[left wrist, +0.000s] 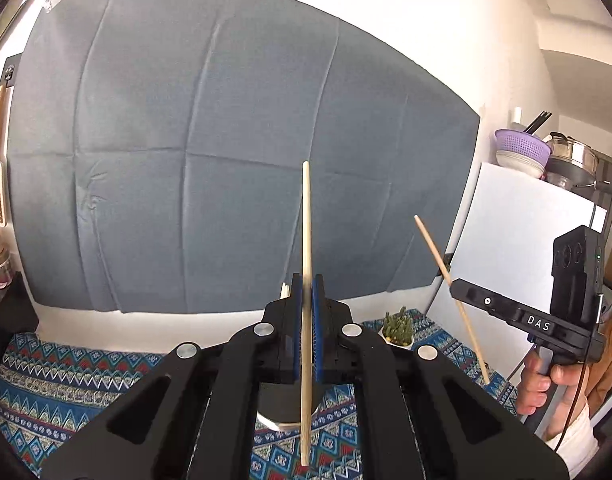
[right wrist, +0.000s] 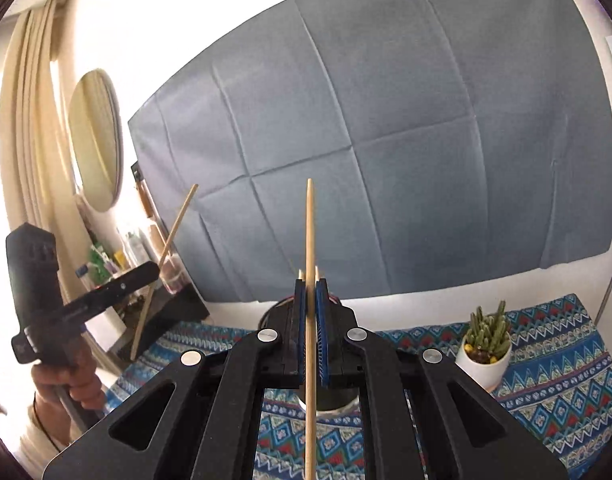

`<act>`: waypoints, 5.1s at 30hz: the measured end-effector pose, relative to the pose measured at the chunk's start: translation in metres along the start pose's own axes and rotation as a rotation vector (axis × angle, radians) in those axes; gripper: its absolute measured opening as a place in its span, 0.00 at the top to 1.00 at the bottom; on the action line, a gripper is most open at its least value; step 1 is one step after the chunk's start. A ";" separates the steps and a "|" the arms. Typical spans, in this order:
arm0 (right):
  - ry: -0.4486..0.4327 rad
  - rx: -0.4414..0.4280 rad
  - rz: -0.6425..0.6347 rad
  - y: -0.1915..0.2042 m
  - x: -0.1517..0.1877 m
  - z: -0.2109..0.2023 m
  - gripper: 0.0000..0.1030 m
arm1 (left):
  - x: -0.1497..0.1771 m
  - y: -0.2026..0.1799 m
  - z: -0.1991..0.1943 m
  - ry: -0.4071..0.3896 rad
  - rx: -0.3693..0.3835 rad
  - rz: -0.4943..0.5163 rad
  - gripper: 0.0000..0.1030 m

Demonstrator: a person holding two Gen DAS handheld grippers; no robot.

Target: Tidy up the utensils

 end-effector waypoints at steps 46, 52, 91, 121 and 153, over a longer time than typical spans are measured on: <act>-0.171 -0.019 0.028 -0.031 0.052 0.124 0.92 | 0.077 0.019 0.112 -0.197 0.037 -0.078 0.95; -0.186 -0.033 0.133 -0.052 0.049 0.106 0.76 | 0.079 0.029 0.100 -0.189 0.035 -0.136 0.80; 0.063 0.190 0.033 -0.009 0.170 -0.094 0.08 | 0.129 -0.044 -0.123 -0.064 -0.300 0.055 0.06; -0.031 0.232 -0.150 0.040 0.291 -0.139 0.08 | 0.269 -0.107 -0.152 0.178 -0.284 0.079 0.06; -0.043 0.209 -0.202 0.048 0.299 -0.140 0.08 | 0.272 -0.105 -0.153 0.174 -0.256 0.041 0.06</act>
Point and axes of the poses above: each gripper's, at about its wrist camera, not at the fingertips, and z roughly the way its jaws point, y to its left, x to its underside, the point moved 1 cm from there along z, roughly the way its jaws point, and after that the axes turned 5 degrees about z, right-handed, at the moved point
